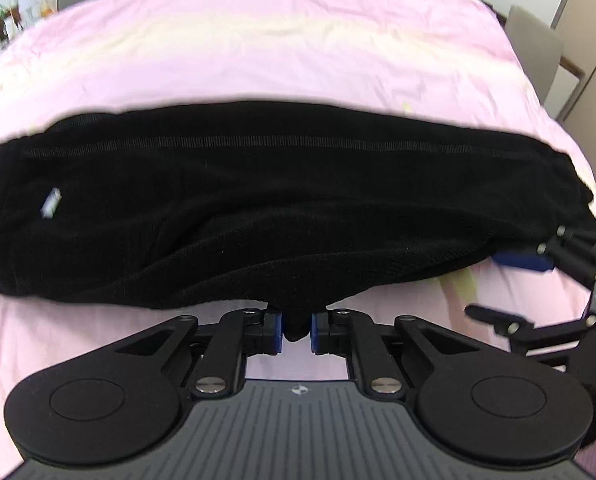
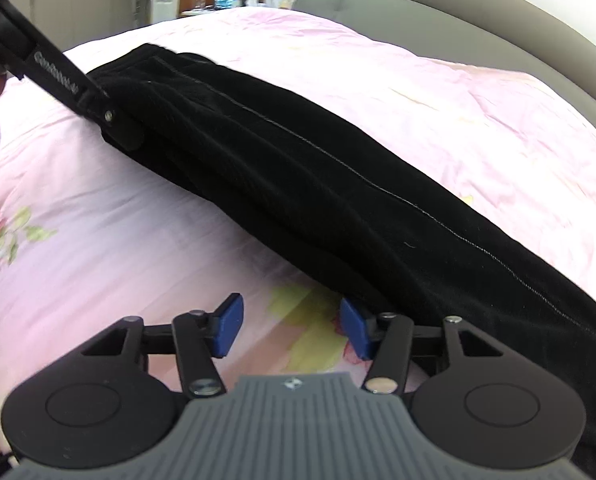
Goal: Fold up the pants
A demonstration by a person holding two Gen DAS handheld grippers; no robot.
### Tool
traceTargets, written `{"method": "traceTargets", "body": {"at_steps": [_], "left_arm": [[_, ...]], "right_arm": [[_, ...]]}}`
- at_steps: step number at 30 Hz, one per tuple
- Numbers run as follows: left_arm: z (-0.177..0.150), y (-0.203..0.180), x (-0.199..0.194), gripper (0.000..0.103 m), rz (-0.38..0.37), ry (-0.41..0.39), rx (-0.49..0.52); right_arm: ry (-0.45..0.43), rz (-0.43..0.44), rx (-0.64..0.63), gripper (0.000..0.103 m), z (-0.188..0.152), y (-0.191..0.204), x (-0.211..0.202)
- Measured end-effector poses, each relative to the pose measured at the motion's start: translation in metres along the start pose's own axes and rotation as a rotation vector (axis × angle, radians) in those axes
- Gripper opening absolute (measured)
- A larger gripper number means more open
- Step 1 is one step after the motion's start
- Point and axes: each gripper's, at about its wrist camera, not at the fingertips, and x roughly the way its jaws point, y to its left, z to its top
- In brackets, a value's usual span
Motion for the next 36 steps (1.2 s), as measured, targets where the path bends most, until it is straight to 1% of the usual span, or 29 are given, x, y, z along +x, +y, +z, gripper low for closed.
{"method": "traceTargets", "body": {"at_steps": [2, 5, 6, 7, 8, 11, 12, 13, 15, 17, 21, 22, 24, 26, 28, 30, 32, 36], "left_arm": [[-0.011, 0.001, 0.012, 0.012, -0.003, 0.039, 0.006], [-0.027, 0.0, 0.029, 0.011, 0.0, 0.085, 0.014], [-0.032, 0.002, 0.034, 0.011, -0.006, 0.1, 0.003], [-0.034, 0.005, 0.038, 0.011, -0.013, 0.109, -0.009], [-0.036, 0.006, 0.039, 0.011, -0.018, 0.113, -0.012], [-0.039, 0.008, 0.04, 0.01, -0.025, 0.126, -0.005], [-0.041, 0.008, 0.04, 0.007, -0.025, 0.133, -0.002], [-0.042, 0.01, 0.042, 0.0, -0.023, 0.153, -0.002], [-0.048, 0.014, 0.041, 0.0, -0.021, 0.18, 0.001], [-0.055, 0.017, 0.033, 0.0, -0.017, 0.177, 0.011], [-0.056, 0.026, 0.014, 0.001, -0.008, 0.129, -0.007], [-0.053, 0.026, 0.01, 0.001, 0.001, 0.108, -0.004], [-0.048, 0.024, 0.003, 0.007, 0.021, 0.055, 0.002], [-0.035, 0.023, -0.001, 0.008, 0.036, 0.01, -0.001], [-0.023, 0.023, -0.001, 0.015, 0.059, -0.022, -0.004], [-0.009, 0.022, 0.001, 0.025, 0.084, -0.042, 0.003], [0.005, 0.023, 0.009, 0.026, 0.099, -0.034, 0.012], [0.023, 0.038, 0.019, 0.027, 0.1, 0.006, -0.018]], "right_arm": [[-0.005, -0.004, -0.054, 0.05, -0.007, 0.007, -0.004], [0.03, 0.016, -0.133, 0.05, -0.011, 0.018, 0.011], [0.048, 0.032, -0.15, 0.049, -0.014, 0.019, 0.016], [0.068, 0.045, -0.165, 0.044, -0.015, 0.02, 0.024], [0.077, 0.039, -0.181, 0.043, -0.015, 0.022, 0.03], [0.054, 0.006, -0.213, 0.043, -0.012, 0.022, 0.034], [0.044, 0.0, -0.21, 0.043, -0.008, 0.019, 0.032], [0.035, -0.005, -0.208, 0.043, -0.006, 0.018, 0.031], [0.039, 0.001, -0.202, 0.043, -0.002, 0.016, 0.028], [0.064, 0.014, -0.201, 0.044, -0.007, 0.015, 0.02], [0.136, -0.021, -0.207, 0.044, -0.025, -0.001, 0.003], [0.151, -0.031, -0.185, 0.044, -0.03, -0.009, -0.003], [0.183, -0.054, -0.119, 0.044, -0.041, -0.031, -0.015], [0.211, -0.093, -0.025, 0.044, -0.051, -0.058, -0.028], [0.233, -0.147, 0.082, 0.044, -0.063, -0.091, -0.044], [0.248, -0.211, 0.19, 0.044, -0.075, -0.125, -0.059], [0.251, -0.272, 0.324, 0.046, -0.089, -0.164, -0.075], [0.213, -0.35, 0.667, 0.046, -0.119, -0.247, -0.104]]}}
